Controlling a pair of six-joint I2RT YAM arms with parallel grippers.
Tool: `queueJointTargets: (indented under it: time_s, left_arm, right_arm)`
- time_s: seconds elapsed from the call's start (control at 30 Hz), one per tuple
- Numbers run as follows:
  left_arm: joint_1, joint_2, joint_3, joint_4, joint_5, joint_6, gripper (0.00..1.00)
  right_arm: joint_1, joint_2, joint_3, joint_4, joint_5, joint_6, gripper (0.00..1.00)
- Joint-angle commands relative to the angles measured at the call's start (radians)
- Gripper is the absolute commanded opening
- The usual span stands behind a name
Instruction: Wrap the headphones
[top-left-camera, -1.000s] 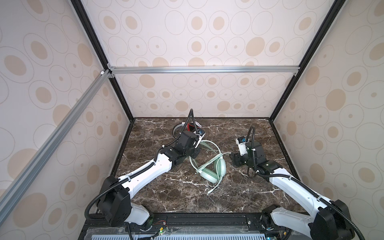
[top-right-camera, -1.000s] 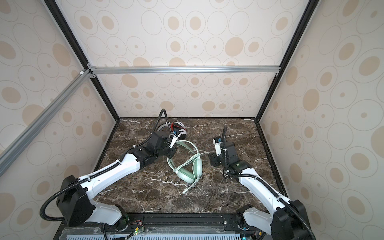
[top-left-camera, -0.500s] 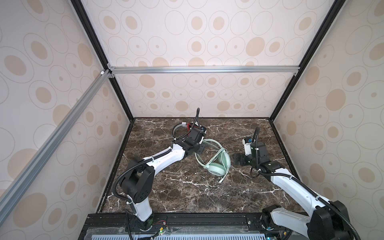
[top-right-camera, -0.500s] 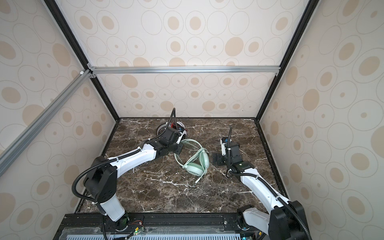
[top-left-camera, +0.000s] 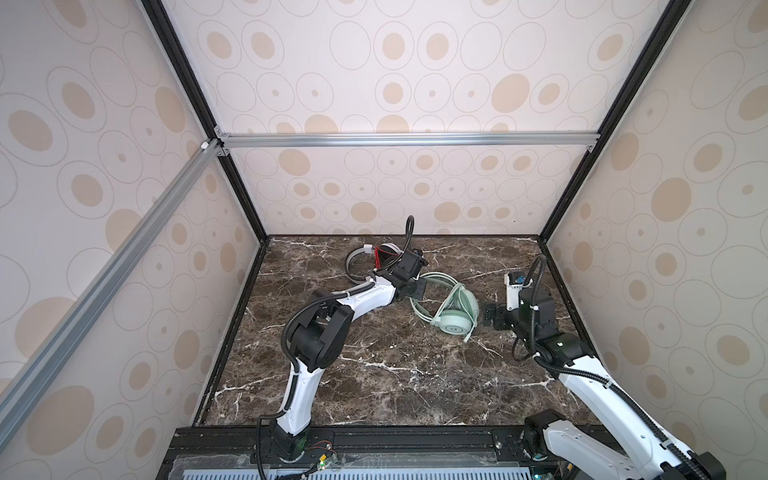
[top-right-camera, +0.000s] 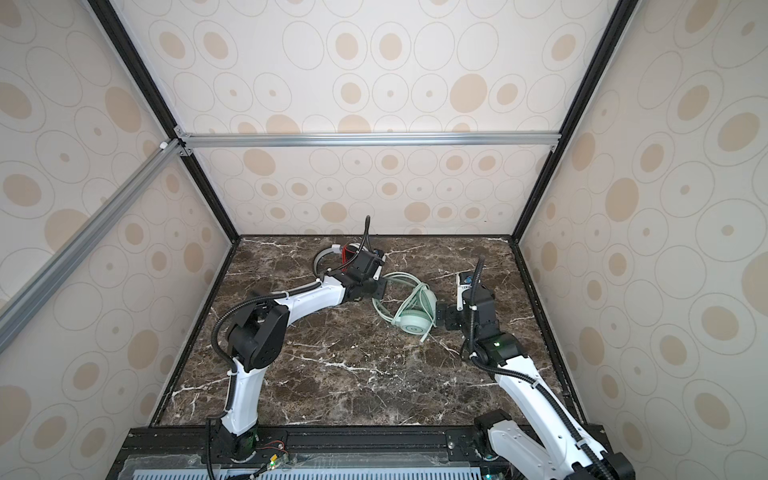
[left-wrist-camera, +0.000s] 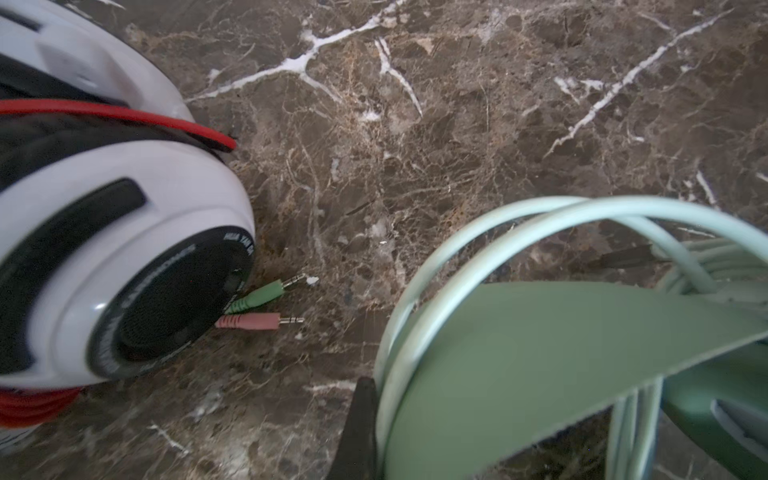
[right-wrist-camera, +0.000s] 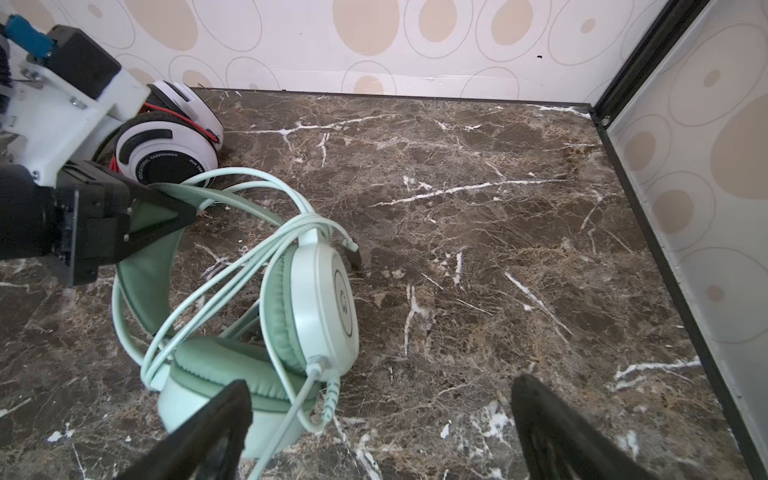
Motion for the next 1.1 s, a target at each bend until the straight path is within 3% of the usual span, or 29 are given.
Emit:
queueJointTargets:
  time_s: [0.0,0.27,0.43,0.67,1.07]
  left_arm:
    - [0.004,0.019,0.099,0.053,0.028,-0.081,0.00]
    - [0.004,0.118,0.170,0.054,0.000,-0.105,0.00]
    - [0.001,0.149,0.183,0.057,-0.007,-0.112,0.06]
    - [0.000,0.126,0.159,0.068,-0.030,-0.111,0.34]
    - [-0.021,0.022,0.163,0.008,-0.083,-0.041,0.74]
  right_arm:
    - [-0.005,0.001,0.003,-0.017,0.005,0.004,1.00]
    - [-0.005,-0.016,-0.004,-0.012,0.008,0.012,1.00]
    - [-0.004,-0.049,-0.007,-0.007,0.018,0.011,1.00]
    - [-0.005,-0.070,-0.013,-0.005,0.018,0.014,1.00]
    - [-0.005,-0.105,-0.017,-0.036,0.026,0.037,1.00]
